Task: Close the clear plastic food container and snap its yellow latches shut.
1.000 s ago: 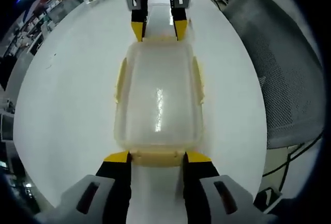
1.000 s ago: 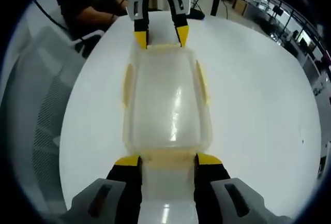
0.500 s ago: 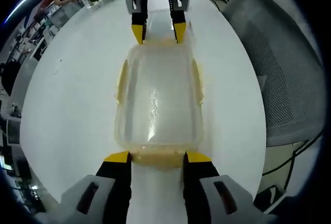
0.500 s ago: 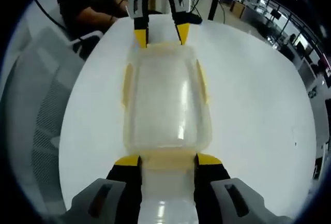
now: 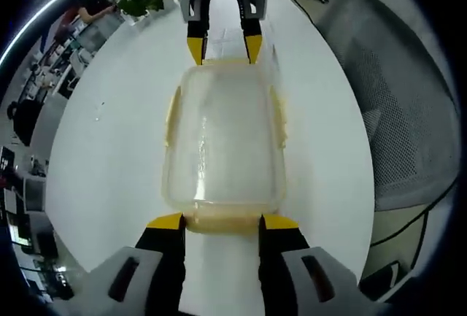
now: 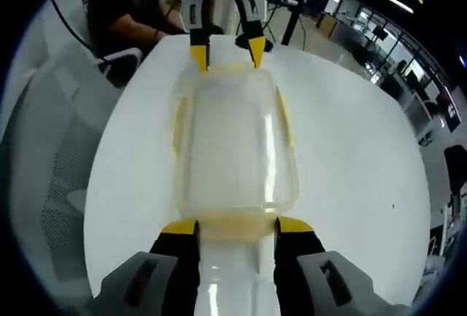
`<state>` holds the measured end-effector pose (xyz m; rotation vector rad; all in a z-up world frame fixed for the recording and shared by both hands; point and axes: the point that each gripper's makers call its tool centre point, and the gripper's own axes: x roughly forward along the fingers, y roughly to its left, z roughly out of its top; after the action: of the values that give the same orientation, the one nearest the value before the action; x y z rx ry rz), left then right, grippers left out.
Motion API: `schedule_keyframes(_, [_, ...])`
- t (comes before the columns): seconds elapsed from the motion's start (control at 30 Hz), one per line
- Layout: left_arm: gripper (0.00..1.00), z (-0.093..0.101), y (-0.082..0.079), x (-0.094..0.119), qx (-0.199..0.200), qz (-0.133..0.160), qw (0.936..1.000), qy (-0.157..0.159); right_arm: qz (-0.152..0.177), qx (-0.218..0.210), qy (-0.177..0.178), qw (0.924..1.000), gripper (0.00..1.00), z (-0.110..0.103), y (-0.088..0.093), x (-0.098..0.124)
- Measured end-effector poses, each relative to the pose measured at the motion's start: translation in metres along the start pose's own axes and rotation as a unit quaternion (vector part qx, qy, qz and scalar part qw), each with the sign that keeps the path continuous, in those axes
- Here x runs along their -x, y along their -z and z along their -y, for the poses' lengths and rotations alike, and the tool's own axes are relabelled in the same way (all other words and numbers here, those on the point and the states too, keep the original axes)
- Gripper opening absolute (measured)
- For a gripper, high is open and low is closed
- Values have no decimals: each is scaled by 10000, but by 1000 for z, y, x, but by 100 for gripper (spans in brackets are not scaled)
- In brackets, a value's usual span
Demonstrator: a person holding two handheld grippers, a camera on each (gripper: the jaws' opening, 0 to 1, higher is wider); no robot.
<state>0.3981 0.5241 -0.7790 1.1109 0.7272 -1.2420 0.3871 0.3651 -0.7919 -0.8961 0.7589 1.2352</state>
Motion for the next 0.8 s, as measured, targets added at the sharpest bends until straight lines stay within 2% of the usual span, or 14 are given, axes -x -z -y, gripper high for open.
schedule_keyframes(0.5, [37, -2, -27, 11, -25, 138, 9998, -127, -11, 63, 105, 9999, 38, 0, 6, 32])
schedule_keyframes(0.8, [37, 0, -47, 13, -20, 262, 9996, -90, -96, 57, 72, 9999, 38, -1, 19, 50])
